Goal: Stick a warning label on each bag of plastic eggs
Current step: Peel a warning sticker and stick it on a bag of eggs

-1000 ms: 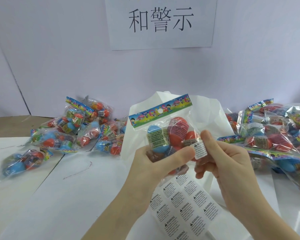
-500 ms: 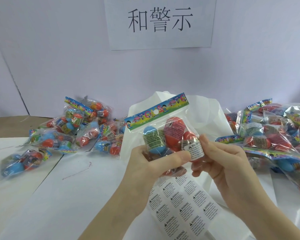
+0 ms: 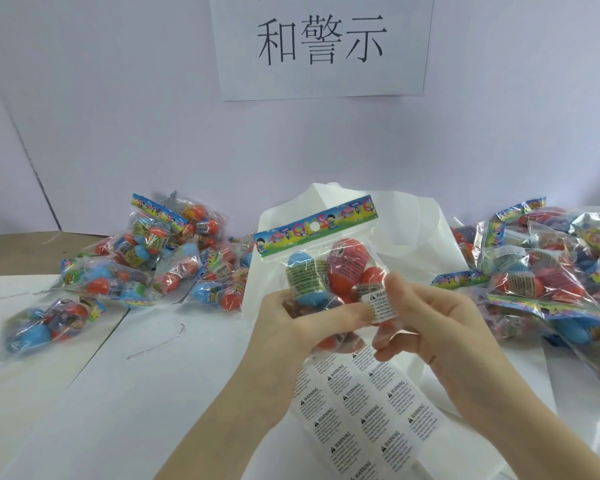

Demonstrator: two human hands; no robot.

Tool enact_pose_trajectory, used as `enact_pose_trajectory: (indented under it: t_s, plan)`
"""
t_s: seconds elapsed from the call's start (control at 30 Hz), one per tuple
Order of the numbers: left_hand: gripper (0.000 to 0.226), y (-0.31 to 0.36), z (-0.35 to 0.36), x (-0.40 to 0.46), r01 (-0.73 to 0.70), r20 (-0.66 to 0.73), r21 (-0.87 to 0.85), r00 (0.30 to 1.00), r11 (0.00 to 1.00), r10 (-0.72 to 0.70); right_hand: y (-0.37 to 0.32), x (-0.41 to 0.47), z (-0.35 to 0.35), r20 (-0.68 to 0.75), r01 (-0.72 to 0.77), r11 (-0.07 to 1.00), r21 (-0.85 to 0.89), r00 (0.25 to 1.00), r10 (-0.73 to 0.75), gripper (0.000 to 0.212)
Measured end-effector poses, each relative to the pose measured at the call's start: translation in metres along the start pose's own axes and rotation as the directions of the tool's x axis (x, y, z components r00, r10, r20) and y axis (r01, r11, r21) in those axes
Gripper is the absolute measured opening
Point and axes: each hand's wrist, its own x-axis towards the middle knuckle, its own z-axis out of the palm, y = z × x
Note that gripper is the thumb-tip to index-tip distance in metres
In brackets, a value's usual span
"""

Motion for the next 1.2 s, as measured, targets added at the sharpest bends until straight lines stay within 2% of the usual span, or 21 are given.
enact_pose_trajectory:
  t_s: [0.07,0.2,0.37,0.43,0.53,0.6,0.7,0.77,0.83,0.97,1.03,1.2]
  plan:
    - [0.012,0.001,-0.001,-0.001,-0.001,0.026,0.017,1.0,1.0,0.0,0.0,-0.001,0.0,0.012,-0.022,1.0,-0.007,1.0,0.022,0.032]
    - [0.018,-0.001,-0.001,0.0,0.011,0.06,-0.017,0.998,1.0,-0.01,-0.001,0.0,-0.003,-0.005,-0.061,0.994,0.085,0.998,0.062,0.036]
    - [0.017,-0.002,-0.002,0.001,0.009,0.063,-0.014,0.998,1.0,-0.008,0.001,0.002,-0.003,-0.034,-0.086,0.992,0.093,0.995,0.09,0.045]
    - [0.016,-0.002,-0.001,0.001,-0.017,0.043,0.053,0.999,0.998,0.014,0.001,0.003,-0.003,-0.034,-0.097,0.993,0.06,0.995,0.099,0.051]
    - [0.019,-0.003,0.0,0.001,-0.107,0.035,0.203,0.994,0.973,0.102,0.0,0.001,-0.003,-0.008,-0.118,0.992,-0.051,0.993,0.118,0.037]
    - [0.029,-0.005,-0.001,0.0,-0.152,0.057,0.266,0.988,0.952,0.142,-0.001,0.001,-0.005,-0.001,-0.158,0.983,-0.092,0.987,0.159,0.039]
    - [0.032,-0.005,-0.004,0.001,-0.126,0.091,0.324,0.991,0.938,0.102,-0.006,0.001,-0.009,-0.023,-0.226,0.971,-0.077,0.974,0.225,0.034]
    - [0.037,-0.003,-0.008,0.005,-0.071,0.029,0.352,0.997,0.933,0.065,-0.008,0.002,-0.01,-0.069,-0.259,0.965,-0.03,0.964,0.257,0.033]
    - [0.038,-0.002,-0.013,0.01,-0.038,-0.026,0.302,0.998,0.953,0.048,-0.009,0.002,-0.01,-0.092,-0.257,0.966,-0.009,0.963,0.255,0.033]
    - [0.025,-0.004,-0.013,0.01,-0.012,0.01,0.238,1.0,0.971,0.01,-0.007,0.002,-0.01,-0.121,-0.184,0.983,0.008,0.976,0.183,0.037]
    - [0.022,-0.005,-0.013,0.01,0.008,-0.015,0.17,1.0,0.985,-0.006,-0.005,0.002,-0.009,-0.122,-0.148,0.989,0.029,0.981,0.15,0.037]
    - [0.022,-0.006,-0.012,0.009,-0.057,-0.04,0.127,0.997,0.99,0.062,-0.001,0.003,-0.009,-0.103,-0.097,0.993,0.073,0.989,0.104,0.039]
